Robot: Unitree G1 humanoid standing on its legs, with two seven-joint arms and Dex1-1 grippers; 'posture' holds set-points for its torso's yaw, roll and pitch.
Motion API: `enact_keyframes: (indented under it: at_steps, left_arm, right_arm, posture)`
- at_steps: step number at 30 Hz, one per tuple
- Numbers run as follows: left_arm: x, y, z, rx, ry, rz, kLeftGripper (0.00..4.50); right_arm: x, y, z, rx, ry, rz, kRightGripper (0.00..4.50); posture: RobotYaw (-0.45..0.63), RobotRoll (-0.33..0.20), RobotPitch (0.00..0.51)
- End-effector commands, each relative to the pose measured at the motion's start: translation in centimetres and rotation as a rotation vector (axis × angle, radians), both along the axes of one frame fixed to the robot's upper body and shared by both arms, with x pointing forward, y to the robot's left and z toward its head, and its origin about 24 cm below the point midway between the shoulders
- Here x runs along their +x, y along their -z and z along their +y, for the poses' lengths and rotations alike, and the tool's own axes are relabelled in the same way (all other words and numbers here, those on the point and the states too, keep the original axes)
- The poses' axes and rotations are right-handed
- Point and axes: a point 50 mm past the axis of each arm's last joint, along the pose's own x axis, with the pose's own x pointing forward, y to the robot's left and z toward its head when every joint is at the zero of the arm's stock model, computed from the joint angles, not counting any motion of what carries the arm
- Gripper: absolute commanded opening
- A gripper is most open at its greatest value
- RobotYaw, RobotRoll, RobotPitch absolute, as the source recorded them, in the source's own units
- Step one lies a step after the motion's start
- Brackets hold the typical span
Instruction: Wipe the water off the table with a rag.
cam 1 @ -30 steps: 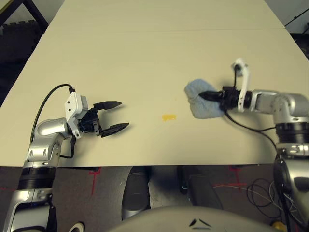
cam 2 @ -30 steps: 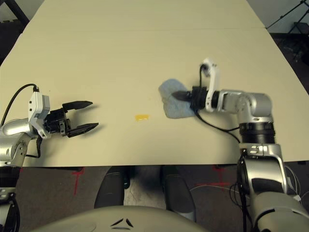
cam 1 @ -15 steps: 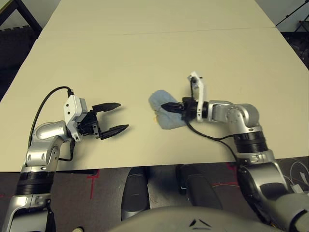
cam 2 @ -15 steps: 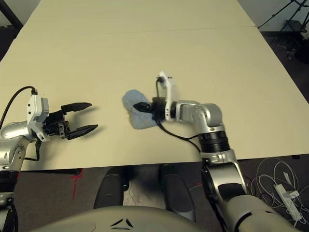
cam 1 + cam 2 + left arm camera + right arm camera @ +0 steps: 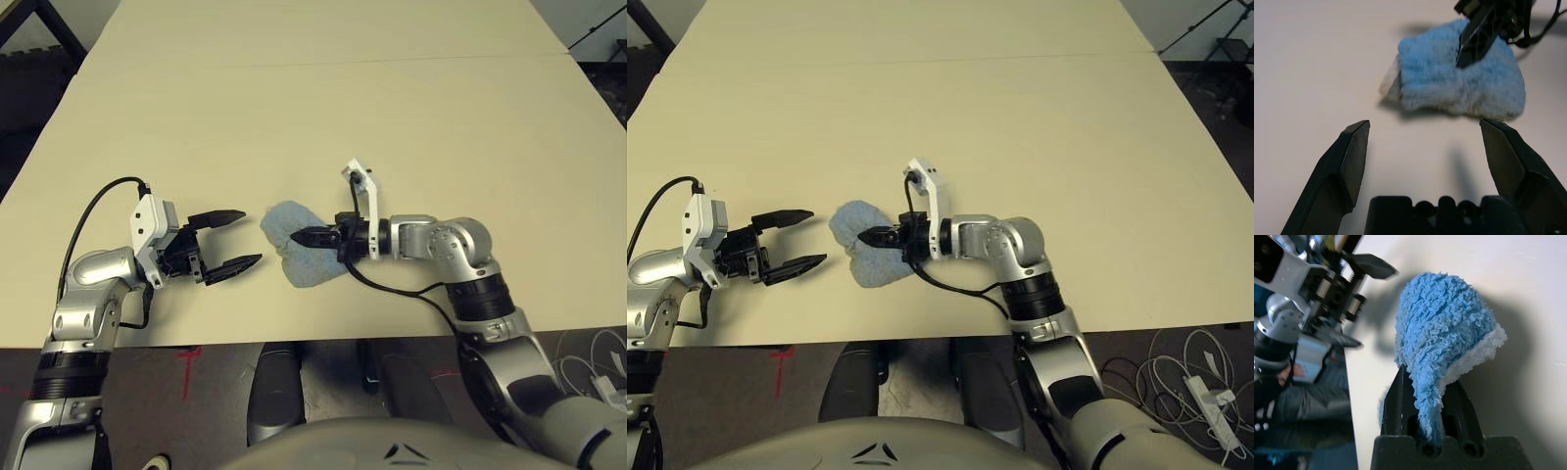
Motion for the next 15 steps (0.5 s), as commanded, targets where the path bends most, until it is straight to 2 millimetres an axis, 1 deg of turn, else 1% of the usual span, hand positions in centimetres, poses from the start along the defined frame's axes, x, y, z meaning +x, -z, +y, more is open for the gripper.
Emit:
enact_keyframes:
  at_steps: [1,3,5,8,9,14,15]
  left_arm:
    - [0.0,0.3,-0.1,0.0,0.015,0.014,4.5]
    - [0.2,0.3,-0.2,-0.001,0.02,0.013,4.5]
    - [0.3,0.3,-0.3,-0.003,0.024,0.012,4.5]
    - [0.5,0.4,-0.4,-0.004,0.028,0.012,4.5]
    - [0.6,0.4,-0.4,-0.004,0.029,0.012,4.5]
    - [1.0,0.6,-0.5,-0.002,0.04,0.01,4.5]
    - [1.1,0.6,-0.6,-0.004,0.043,0.009,4.5]
  right_arm:
    - [0.3,0.8,-4.1,-0.09,0.106,0.038,0.12]
    - [0.5,0.4,-6.6,-0.132,0.16,0.024,0.12]
    - [0.7,-0.1,-8.6,-0.158,0.209,0.01,0.12]
    - [1.0,-0.9,-10.7,-0.171,0.267,-0.007,0.12]
    - [1.1,-1.2,-11.2,-0.163,0.282,-0.014,0.12]
    - [2.2,-4.2,-11.9,-0.014,0.344,-0.065,0.12]
    - [2.6,-4.9,-12.4,0.0,0.367,-0.082,0.12]
  posture:
    - [0.24,0.0,0.249]
    - [0.23,0.0,0.248]
    - [0.23,0.0,0.248]
    - [0.23,0.0,0.248]
    - [0.2,0.0,0.244]
    - [0.19,0.0,0.242]
    - [0.18,0.0,0.233]
